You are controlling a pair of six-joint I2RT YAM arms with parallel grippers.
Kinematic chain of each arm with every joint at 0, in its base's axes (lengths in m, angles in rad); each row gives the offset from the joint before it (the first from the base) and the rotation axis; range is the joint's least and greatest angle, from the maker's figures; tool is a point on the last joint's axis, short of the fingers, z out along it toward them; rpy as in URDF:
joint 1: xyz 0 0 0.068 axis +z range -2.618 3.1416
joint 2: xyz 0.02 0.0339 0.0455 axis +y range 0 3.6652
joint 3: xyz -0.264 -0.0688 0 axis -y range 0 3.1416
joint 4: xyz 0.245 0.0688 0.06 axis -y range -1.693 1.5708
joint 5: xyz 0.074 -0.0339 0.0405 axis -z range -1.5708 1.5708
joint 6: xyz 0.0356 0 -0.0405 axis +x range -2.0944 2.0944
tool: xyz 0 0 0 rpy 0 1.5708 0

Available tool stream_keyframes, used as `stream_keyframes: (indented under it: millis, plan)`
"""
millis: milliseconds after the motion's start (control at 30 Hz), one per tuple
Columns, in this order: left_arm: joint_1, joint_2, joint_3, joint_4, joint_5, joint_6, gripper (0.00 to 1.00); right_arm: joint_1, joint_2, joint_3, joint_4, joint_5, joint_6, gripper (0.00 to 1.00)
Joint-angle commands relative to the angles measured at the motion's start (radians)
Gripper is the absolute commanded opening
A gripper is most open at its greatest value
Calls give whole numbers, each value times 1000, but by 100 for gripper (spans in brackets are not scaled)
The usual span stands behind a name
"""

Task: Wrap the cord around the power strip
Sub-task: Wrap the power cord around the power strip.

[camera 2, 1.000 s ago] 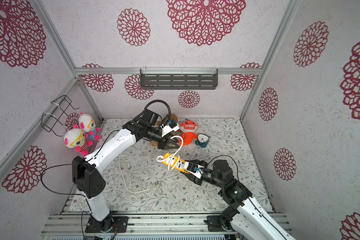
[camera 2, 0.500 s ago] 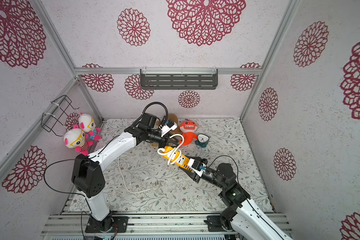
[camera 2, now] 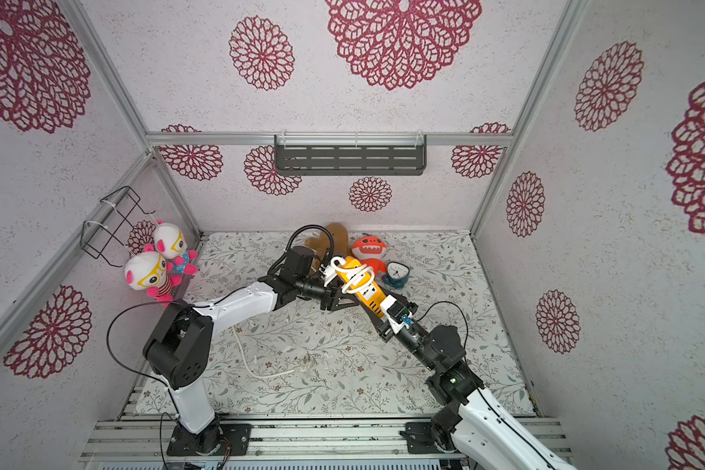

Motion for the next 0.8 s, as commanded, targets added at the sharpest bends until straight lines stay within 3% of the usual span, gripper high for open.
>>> stream_keyframes:
  millis: [0, 533, 767]
  plan:
    - [-4, -21, -55, 138, -10, -98, 45, -7, -16, 81, 103, 126, -11, 5]
    - [-62, -112, -173, 130, -153, -66, 41, -9, -2, 208, -110, 437, -94, 5]
    - [-103, -253, -163, -62, -254, 66, 23, -14, 82, 286, -327, 544, -90, 5]
